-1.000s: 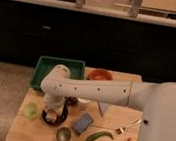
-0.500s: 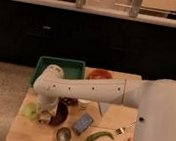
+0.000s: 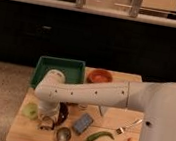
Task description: Wipe purple bowl with eraser
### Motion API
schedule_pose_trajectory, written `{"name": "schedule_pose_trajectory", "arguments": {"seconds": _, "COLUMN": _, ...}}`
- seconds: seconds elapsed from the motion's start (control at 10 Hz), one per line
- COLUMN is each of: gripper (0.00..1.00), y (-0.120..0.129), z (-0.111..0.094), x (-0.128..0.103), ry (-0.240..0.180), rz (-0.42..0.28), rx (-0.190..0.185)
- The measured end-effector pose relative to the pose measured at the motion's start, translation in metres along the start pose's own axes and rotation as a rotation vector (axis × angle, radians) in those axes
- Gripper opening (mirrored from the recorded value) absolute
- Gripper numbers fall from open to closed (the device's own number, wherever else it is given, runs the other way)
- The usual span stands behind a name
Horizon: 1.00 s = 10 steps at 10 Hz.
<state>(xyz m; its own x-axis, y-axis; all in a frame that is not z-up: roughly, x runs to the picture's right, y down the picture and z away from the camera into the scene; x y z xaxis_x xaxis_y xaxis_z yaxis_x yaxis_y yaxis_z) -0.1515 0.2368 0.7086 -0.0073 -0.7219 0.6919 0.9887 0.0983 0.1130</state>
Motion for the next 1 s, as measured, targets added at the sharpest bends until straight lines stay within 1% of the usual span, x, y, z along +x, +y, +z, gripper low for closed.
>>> {"name": "schedule_pose_trajectory", "arguments": {"seconds": 0.3, "gripper": 0.04, "y": 0.024, "z": 0.006, "x": 0.007, "ry": -0.009, "rz": 0.067, "rx": -0.008}}
{"name": "schedule_pose_trajectory", "arguments": {"seconds": 0.5, "gripper": 0.04, "y": 0.032, "z": 0.008, "x": 0.016, "ry": -0.005, "rz": 0.101, "rx": -0.007}}
{"name": "schedule_pose_trajectory", "arguments": {"seconds": 0.6, "gripper": 0.04, "y": 0.03, "z": 0.008, "x": 0.023, "ry": 0.0, "rz": 0.115, "rx": 0.0}}
{"name": "schedule_pose_trajectory", "arguments": {"seconds": 0.7, "gripper": 0.04, "y": 0.026, "z": 0.005, "x": 0.033, "ry": 0.021, "rz": 0.122, "rx": 0.008}}
{"name": "schedule_pose_trajectory", "arguments": {"seconds": 1.0, "gripper": 0.04, "y": 0.015, "z": -0.005, "x": 0.042, "ry": 0.047, "rz": 0.119, "rx": 0.02}}
